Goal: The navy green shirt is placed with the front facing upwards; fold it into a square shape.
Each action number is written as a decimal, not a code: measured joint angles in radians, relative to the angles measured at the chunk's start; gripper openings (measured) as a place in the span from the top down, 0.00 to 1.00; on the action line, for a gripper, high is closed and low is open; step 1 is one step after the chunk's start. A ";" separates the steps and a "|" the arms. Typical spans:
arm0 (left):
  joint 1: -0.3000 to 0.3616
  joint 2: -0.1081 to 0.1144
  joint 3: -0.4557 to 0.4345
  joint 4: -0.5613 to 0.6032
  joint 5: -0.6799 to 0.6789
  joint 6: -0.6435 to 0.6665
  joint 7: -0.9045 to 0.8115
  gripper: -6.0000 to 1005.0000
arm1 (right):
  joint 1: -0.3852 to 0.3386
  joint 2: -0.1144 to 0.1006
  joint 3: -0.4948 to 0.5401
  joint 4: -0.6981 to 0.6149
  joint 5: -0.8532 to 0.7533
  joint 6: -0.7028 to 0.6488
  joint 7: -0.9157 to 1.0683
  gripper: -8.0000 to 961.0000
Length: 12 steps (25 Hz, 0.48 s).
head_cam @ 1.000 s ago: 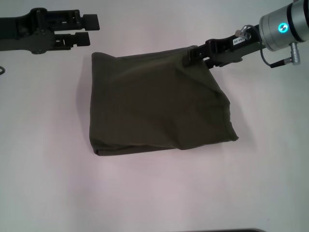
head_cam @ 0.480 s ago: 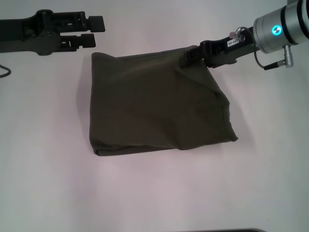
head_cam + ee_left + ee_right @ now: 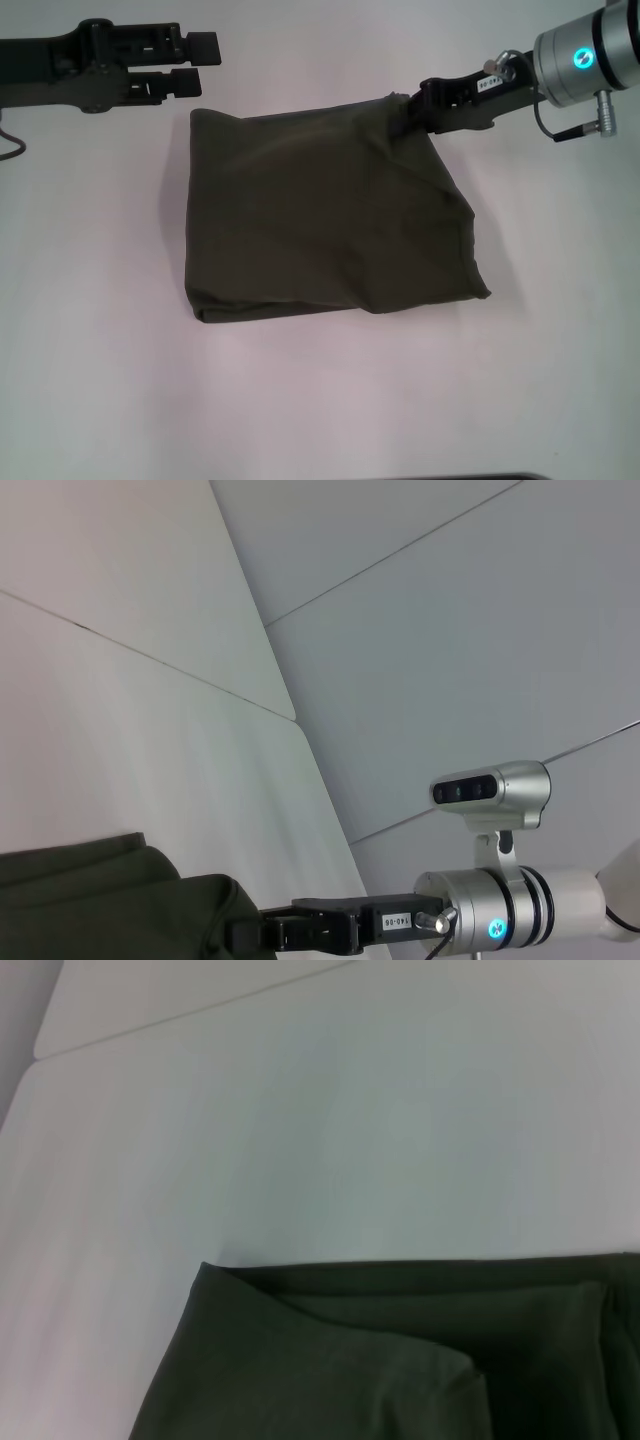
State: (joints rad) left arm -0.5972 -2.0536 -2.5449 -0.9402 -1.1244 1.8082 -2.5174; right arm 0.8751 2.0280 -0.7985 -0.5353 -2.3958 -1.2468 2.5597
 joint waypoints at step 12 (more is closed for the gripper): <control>0.002 0.000 -0.003 0.000 0.000 0.000 0.000 0.30 | -0.001 -0.001 0.004 -0.064 0.049 -0.036 0.000 0.88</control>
State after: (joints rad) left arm -0.5954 -2.0537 -2.5474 -0.9403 -1.1244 1.8085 -2.5172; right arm 0.8745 2.0273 -0.7943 -0.5998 -2.3468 -1.2830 2.5595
